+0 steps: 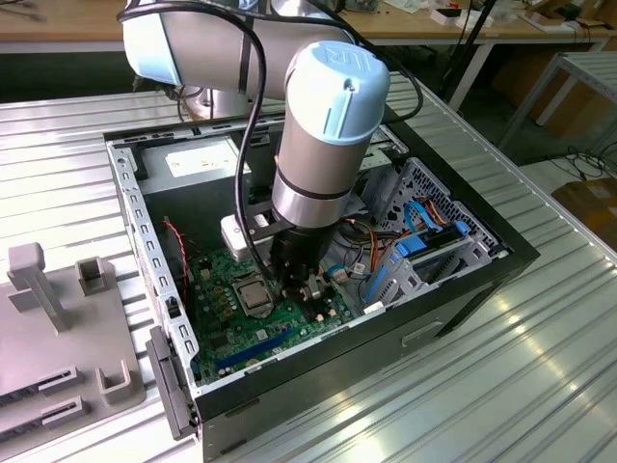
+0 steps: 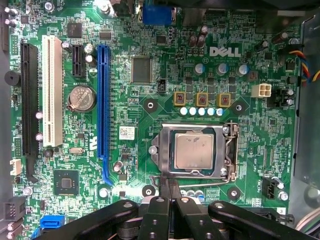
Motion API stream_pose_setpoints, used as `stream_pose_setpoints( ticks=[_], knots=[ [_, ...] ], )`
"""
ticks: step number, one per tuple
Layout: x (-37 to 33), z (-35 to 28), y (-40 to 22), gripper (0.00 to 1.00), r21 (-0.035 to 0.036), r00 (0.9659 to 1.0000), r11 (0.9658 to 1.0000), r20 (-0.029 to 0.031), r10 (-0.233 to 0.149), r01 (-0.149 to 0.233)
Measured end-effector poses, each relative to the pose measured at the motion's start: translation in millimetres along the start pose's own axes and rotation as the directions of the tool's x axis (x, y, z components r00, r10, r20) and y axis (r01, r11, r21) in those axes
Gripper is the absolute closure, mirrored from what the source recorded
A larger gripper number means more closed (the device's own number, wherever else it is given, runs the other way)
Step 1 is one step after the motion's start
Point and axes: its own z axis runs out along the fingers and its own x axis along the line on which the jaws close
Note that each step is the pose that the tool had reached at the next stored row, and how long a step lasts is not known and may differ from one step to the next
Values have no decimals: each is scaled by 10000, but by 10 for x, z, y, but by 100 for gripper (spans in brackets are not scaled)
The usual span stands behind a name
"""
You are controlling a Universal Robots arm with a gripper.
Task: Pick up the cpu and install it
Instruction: 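Install the first cpu locking lever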
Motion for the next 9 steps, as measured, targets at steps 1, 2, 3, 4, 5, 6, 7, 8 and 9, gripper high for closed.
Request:
stream_pose_setpoints(
  ticks=[1, 2, 3, 4, 5, 6, 7, 8, 9],
  knots=[
    [0, 1, -1, 89, 8, 10000, 10000, -2, 1, -1],
    [0, 2, -3, 89, 30, 10000, 10000, -8, 0, 0],
    [0, 3, -4, 89, 44, 10000, 10000, -10, -1, 1],
    [0, 5, -5, 89, 61, 10000, 10000, -12, -1, 1],
    [0, 7, -6, 89, 82, 10000, 10000, -15, 0, 0],
    [0, 8, -6, 89, 97, 10000, 10000, -16, 2, -1],
    [0, 10, -7, 89, 110, 10000, 9999, -16, 3, -2],
    [0, 12, -8, 89, 121, 10000, 9999, -17, 3, -3],
    [0, 13, -9, 89, 132, 10000, 9999, -18, 3, -2]
  ],
)
